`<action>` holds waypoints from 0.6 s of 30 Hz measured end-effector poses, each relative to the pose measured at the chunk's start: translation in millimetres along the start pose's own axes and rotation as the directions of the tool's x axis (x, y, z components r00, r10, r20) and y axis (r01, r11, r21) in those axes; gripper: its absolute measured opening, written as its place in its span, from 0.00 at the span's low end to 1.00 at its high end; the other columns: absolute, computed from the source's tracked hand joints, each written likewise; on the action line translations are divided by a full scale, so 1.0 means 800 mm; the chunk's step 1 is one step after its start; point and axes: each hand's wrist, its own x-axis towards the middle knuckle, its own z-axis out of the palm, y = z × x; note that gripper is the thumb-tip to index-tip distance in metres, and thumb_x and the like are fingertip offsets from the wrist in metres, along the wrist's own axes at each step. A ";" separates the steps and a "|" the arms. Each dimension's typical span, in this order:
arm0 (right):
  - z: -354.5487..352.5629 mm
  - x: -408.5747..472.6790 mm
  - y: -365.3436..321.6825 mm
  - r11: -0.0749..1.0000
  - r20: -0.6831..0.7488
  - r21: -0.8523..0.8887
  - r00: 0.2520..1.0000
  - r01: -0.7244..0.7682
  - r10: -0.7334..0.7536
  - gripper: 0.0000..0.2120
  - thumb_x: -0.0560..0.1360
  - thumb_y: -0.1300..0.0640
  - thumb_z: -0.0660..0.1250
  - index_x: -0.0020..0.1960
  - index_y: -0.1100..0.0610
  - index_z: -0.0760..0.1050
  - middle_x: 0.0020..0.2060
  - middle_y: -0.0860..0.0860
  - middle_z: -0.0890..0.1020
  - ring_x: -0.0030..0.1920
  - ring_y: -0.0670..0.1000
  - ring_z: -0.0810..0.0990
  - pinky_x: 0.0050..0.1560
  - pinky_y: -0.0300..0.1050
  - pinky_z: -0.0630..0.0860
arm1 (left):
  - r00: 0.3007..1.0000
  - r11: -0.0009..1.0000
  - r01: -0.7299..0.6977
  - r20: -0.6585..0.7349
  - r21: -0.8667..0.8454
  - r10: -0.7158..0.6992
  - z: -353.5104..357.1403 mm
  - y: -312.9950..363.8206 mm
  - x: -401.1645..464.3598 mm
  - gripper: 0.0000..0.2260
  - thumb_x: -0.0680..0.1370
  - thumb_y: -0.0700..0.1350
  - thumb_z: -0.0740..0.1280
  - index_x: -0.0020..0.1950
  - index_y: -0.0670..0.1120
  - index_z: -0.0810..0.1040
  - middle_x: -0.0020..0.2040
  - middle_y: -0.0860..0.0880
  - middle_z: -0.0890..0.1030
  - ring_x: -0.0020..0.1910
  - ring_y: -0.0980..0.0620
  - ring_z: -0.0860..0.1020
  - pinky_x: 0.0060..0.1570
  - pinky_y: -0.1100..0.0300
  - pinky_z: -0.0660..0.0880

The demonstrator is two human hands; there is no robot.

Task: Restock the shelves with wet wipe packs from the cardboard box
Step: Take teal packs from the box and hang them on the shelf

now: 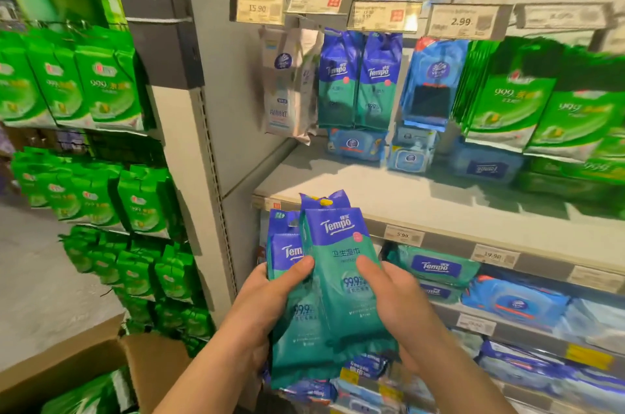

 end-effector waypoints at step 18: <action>0.034 0.184 -0.196 0.771 -0.208 -0.184 0.743 0.609 -0.636 0.28 0.65 0.32 0.68 0.54 0.52 0.79 0.46 0.48 0.88 0.47 0.51 0.87 0.52 0.62 0.82 | 0.981 0.974 -0.167 0.072 -0.151 0.179 -0.005 0.121 0.175 0.13 0.73 0.40 0.73 0.57 0.43 0.78 0.45 0.39 0.86 0.35 0.44 0.84 0.33 0.55 0.79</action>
